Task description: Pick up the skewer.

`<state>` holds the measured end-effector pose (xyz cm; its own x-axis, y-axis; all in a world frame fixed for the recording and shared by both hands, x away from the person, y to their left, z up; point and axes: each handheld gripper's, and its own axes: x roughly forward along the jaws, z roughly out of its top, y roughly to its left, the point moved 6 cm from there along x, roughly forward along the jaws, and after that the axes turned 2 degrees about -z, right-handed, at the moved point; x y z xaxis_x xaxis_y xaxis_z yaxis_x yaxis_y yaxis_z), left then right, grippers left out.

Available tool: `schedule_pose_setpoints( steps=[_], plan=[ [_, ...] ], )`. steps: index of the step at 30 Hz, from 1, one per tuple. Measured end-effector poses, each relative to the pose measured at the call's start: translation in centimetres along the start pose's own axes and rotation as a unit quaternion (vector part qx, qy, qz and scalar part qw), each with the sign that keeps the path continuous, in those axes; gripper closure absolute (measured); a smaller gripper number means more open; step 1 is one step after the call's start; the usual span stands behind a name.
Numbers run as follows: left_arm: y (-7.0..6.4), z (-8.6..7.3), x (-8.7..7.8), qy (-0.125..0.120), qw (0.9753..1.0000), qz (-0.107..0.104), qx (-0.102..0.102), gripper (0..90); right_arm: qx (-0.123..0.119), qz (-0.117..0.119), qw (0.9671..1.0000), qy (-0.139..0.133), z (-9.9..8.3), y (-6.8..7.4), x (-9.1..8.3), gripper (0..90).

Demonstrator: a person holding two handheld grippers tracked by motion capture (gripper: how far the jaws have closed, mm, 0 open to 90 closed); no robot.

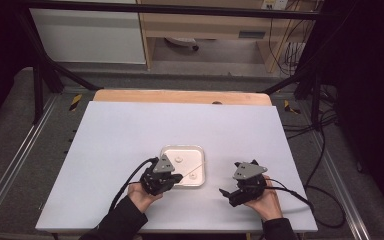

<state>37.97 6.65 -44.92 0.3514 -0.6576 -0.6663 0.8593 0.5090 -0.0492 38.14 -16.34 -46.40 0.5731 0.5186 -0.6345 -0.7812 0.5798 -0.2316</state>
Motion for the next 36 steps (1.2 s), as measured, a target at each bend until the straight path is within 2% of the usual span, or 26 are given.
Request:
schedule_pose_setpoints(
  steps=[3, 4, 6, 7, 17, 20, 22, 32, 33, 34, 36],
  plan=[
    [-0.3, 0.2, 0.1, 0.004, 1.0000, -0.003, 0.007, 88.8, -0.023, -0.007, 0.9997, 0.005, 0.3, 0.4, 0.2, 3.5],
    [-0.4, 0.2, 0.2, 0.007, 0.9999, -0.004, 0.011, 88.8, -0.023, -0.007, 0.9997, 0.005, 0.3, 0.4, 0.2, 3.5],
    [-0.5, 0.4, 0.3, 0.010, 0.9998, -0.006, 0.015, 88.8, -0.041, -0.016, 0.9990, 0.009, 0.4, 0.5, 0.3, 4.3],
    [-0.6, 0.5, 0.4, 0.010, 0.9998, -0.007, 0.016, 88.8, -0.059, -0.021, 0.9980, 0.011, 0.5, 0.7, 0.4, 5.3],
    [-1.6, 1.3, 0.8, 0.018, 0.9990, -0.022, 0.035, 88.8, -0.102, -0.032, 0.9941, 0.019, 1.3, 1.3, 0.3, 8.4],
    [-1.9, 1.5, 1.0, 0.020, 0.9988, -0.026, 0.038, 88.8, -0.126, -0.033, 0.9913, 0.019, 1.5, 1.5, 0.4, 12.2],
    [-1.9, 1.6, 1.1, 0.023, 0.9986, -0.027, 0.040, 88.8, -0.131, -0.032, 0.9906, 0.020, 1.6, 1.6, 0.4, 13.3],
    [-2.5, 2.0, 1.6, 0.039, 0.9969, -0.042, 0.055, 88.8, -0.185, -0.029, 0.9821, 0.024, 1.9, 2.3, 0.5, 26.9],
    [-2.6, 2.0, 1.7, 0.039, 0.9968, -0.042, 0.055, 88.8, -0.196, -0.029, 0.9799, 0.025, 1.9, 2.4, 0.5, 29.2],
    [-2.7, 2.1, 1.8, 0.040, 0.9966, -0.044, 0.057, 88.8, -0.196, -0.029, 0.9799, 0.025, 1.9, 2.4, 0.5, 29.2],
    [-2.8, 2.2, 1.9, 0.043, 0.9962, -0.046, 0.060, 88.8, -0.205, -0.030, 0.9779, 0.026, 1.9, 2.5, 0.6, 32.3]
  ],
)
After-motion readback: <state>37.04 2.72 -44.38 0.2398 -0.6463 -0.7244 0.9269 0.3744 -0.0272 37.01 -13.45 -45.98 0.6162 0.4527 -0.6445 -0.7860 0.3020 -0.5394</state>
